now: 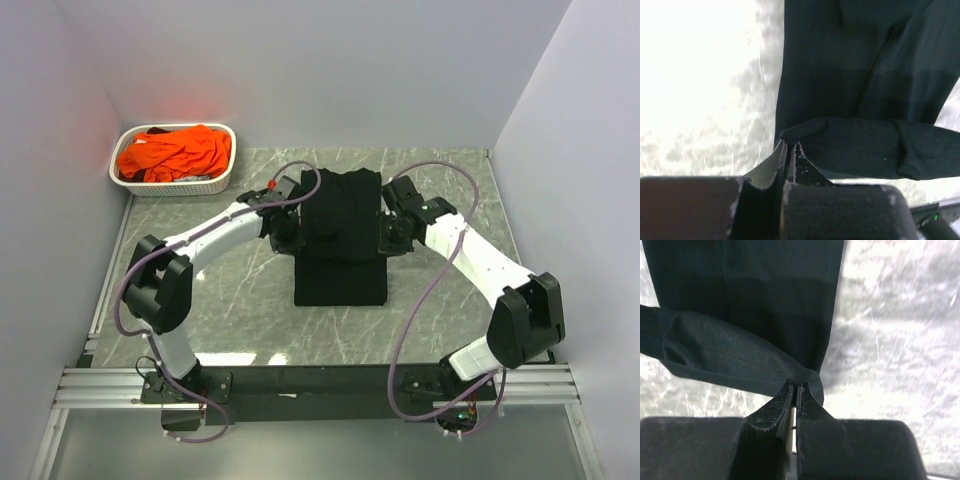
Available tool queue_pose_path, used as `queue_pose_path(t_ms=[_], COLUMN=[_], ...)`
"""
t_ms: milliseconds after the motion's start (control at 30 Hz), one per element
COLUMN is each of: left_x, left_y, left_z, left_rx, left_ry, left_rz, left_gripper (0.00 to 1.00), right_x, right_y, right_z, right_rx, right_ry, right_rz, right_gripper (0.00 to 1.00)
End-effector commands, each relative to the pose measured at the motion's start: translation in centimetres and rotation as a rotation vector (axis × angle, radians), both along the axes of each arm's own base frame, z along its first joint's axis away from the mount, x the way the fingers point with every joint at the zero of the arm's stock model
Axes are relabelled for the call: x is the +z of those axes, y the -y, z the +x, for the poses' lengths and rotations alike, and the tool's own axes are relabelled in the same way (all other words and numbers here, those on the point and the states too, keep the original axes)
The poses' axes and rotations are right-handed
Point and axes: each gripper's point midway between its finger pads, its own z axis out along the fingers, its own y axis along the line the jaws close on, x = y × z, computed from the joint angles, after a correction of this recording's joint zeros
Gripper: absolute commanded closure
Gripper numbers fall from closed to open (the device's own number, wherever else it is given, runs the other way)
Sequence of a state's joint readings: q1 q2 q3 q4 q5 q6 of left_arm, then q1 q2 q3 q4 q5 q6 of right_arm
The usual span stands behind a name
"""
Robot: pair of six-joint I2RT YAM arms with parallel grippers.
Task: Fold and stack the t-shirts
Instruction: Fold the tshirt
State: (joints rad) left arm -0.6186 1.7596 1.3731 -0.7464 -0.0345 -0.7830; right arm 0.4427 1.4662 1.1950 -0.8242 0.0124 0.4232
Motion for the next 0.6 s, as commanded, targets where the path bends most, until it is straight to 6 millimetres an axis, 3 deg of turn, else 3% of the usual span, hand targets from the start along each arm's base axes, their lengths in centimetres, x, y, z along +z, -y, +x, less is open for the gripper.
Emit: queue_pose_path(t_ms=[0, 233, 433, 567], left_x=[1.4, 0.7, -0.4, -0.1], left_y=[-0.2, -0.6, -0.6, -0.2], left_z=[3.8, 7.1, 8.9, 10.2], left_rx=[0.011, 0.025, 0.022, 0.021], left_ry=[0.114, 0.162, 0.187, 0.236], left_rz=[0.019, 0.048, 0.075, 0.067], left_gripper=[0.99, 0.99, 0.99, 0.99], right_x=[1.1, 0.2, -1.2, -2.3], right_y=[0.2, 0.5, 0.5, 0.6], right_z=[3.2, 5.6, 7.4, 8.3], right_rx=[-0.005, -0.038, -0.056, -0.07], right_ry=[0.087, 0.103, 0.098, 0.098], right_rz=[-0.014, 0.009, 0.025, 0.031], right_gripper=[1.0, 1.0, 1.0, 1.0])
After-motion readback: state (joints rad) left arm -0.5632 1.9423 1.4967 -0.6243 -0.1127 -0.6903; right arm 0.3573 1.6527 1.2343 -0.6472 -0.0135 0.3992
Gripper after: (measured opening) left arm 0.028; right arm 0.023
